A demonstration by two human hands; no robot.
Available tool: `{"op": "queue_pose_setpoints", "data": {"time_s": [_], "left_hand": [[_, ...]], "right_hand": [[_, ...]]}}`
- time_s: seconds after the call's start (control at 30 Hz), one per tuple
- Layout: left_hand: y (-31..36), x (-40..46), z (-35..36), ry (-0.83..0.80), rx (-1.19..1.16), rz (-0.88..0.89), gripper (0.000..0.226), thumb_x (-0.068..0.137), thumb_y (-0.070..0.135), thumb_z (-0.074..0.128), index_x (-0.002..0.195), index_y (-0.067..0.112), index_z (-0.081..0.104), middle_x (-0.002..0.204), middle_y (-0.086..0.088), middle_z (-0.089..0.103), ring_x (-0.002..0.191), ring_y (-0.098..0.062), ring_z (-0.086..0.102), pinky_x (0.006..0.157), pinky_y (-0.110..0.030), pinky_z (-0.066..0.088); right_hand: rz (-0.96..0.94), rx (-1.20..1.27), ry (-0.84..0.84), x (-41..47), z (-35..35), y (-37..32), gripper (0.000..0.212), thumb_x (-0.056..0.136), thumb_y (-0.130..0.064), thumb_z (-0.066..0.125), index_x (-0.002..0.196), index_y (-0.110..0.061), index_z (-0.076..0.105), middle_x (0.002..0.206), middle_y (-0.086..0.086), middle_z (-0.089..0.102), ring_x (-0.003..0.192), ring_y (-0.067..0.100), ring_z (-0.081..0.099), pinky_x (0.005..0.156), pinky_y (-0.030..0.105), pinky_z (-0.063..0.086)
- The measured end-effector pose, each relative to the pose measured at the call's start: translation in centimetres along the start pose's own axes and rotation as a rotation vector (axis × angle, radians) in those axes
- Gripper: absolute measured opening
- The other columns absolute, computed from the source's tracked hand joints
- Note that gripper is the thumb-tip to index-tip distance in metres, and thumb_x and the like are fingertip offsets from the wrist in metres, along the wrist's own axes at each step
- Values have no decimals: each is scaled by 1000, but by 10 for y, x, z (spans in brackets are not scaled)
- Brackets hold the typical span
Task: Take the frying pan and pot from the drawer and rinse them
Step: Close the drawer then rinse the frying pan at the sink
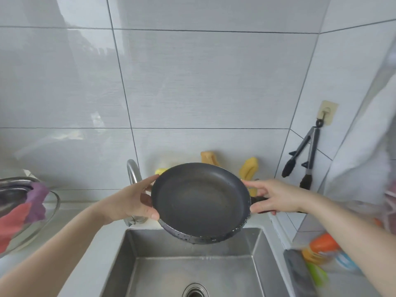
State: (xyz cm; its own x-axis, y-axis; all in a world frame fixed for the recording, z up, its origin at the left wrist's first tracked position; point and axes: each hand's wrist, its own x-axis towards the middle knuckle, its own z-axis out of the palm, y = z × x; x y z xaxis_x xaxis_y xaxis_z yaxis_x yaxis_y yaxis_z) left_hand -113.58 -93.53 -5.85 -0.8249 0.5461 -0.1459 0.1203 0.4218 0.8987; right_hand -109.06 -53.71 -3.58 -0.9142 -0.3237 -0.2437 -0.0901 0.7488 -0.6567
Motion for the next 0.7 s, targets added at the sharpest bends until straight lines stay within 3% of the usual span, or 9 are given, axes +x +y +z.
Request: {"op": "queue_pose_setpoints", "data": {"time_s": [0.07, 0.17, 0.27, 0.37, 0.43, 0.5, 0.57, 0.63, 0.7], "left_hand": [[2, 5, 5, -37, 1, 3, 107, 60, 13, 85, 147, 42, 30, 133, -2, 56, 101, -19, 70, 85, -33, 55], [16, 14, 24, -125, -11, 48, 100, 67, 0, 79, 146, 41, 33, 130, -6, 56, 92, -19, 71, 71, -24, 55], [36, 27, 50, -169, -17, 73, 100, 68, -5, 78, 147, 38, 34, 134, -8, 54, 101, -25, 70, 77, -29, 57], [63, 41, 87, -233, -23, 113, 102, 63, 2, 82, 147, 39, 36, 136, -7, 55, 110, -36, 65, 89, -47, 54], [86, 49, 118, -287, -15, 161, 99, 65, 2, 82, 146, 38, 38, 137, -2, 57, 113, -34, 65, 96, -54, 50], [115, 52, 158, -359, 11, 210, 97, 67, 3, 81, 147, 37, 38, 138, 2, 57, 119, -26, 63, 102, -49, 48], [147, 51, 206, -421, 28, 250, 98, 61, 10, 84, 145, 37, 40, 138, 4, 58, 119, -25, 63, 98, -39, 51], [174, 50, 259, -469, 14, 284, 101, 56, 12, 86, 144, 36, 41, 135, 4, 60, 116, -27, 65, 88, -33, 56], [197, 49, 319, -525, 13, 320, 102, 60, 8, 86, 146, 34, 39, 137, 2, 59, 117, -28, 64, 96, -40, 54]], "right_hand": [[18, 11, 26, -14, 4, 6, 73, 85, -27, 73, 142, -53, 35, 112, -27, 64, 78, -7, 54, 61, 24, 51], [42, 22, 88, -48, 3, 17, 68, 86, -25, 71, 136, -58, 38, 86, -37, 60, 72, -12, 53, 59, 22, 50], [96, 13, 150, -92, 1, 32, 65, 85, -30, 71, 127, -67, 38, 82, -14, 60, 54, 1, 49, 56, 19, 47], [156, 90, 208, -147, -1, 57, 68, 80, -33, 73, 131, -64, 41, 79, 2, 58, 58, 13, 47, 58, 27, 44], [168, 61, 254, -191, -2, 70, 69, 80, -29, 72, 133, -62, 41, 73, 2, 55, 59, 12, 44, 57, 29, 43], [207, 92, 319, -246, -2, 81, 67, 82, -26, 71, 133, -61, 43, 76, -1, 58, 57, 7, 46, 55, 26, 45], [263, 119, 381, -306, -1, 96, 66, 84, -26, 70, 135, -58, 42, 92, -11, 66, 57, -2, 49, 56, 24, 48], [313, 126, 434, -371, 3, 111, 64, 87, -26, 69, 136, -57, 41, 105, -26, 66, 74, -8, 58, 59, 28, 51], [370, 131, 482, -441, 10, 120, 64, 87, -30, 69, 130, -66, 39, 125, -9, 65, 107, 5, 62, 62, 30, 54]]}}
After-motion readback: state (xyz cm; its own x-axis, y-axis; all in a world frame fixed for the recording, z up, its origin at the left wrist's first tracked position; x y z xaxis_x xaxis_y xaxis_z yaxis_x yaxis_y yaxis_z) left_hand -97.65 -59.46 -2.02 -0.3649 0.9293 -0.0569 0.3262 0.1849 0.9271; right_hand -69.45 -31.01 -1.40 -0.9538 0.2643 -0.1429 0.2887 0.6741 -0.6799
